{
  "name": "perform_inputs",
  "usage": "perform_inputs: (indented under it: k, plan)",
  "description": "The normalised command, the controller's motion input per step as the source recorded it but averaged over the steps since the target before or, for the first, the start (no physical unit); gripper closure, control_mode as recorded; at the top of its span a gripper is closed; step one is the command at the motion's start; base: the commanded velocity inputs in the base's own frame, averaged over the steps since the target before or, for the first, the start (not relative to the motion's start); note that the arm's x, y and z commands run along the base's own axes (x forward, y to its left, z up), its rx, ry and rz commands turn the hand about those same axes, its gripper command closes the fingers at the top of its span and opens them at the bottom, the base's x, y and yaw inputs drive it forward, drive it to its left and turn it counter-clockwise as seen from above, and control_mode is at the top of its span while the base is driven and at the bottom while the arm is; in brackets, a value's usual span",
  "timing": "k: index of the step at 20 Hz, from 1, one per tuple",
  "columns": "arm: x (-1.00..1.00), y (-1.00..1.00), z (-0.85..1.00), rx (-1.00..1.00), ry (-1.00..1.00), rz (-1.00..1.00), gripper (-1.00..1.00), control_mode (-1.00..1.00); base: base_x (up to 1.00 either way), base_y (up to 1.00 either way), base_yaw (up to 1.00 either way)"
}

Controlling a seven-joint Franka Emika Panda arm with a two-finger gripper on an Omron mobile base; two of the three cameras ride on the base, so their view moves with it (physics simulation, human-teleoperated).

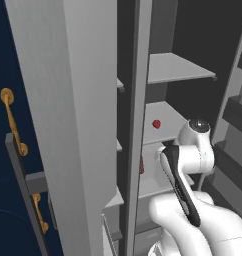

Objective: Take the strawberry from the fridge and place it on top of the pancake, located on the dining counter.

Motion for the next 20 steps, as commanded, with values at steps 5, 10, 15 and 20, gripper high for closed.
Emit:
perform_inputs:
  k: [5, 10, 15, 20]
  plan:
    - [0.41, -0.22, 0.11, -0.01, -0.11, 0.25, -1.00, -1.00, 0.00, 0.00, 0.00]
    - [0.60, -0.06, 0.31, -0.03, -0.02, 0.12, -1.00, -1.00, 0.00, 0.00, 0.00]
    - [0.25, 0.08, 0.10, -0.03, -0.15, -0.14, -1.00, -1.00, 0.00, 0.00, 0.00]
    - [0.06, 0.00, 0.27, 0.03, -0.10, -0.18, -1.00, -1.00, 0.00, 0.00, 0.00]
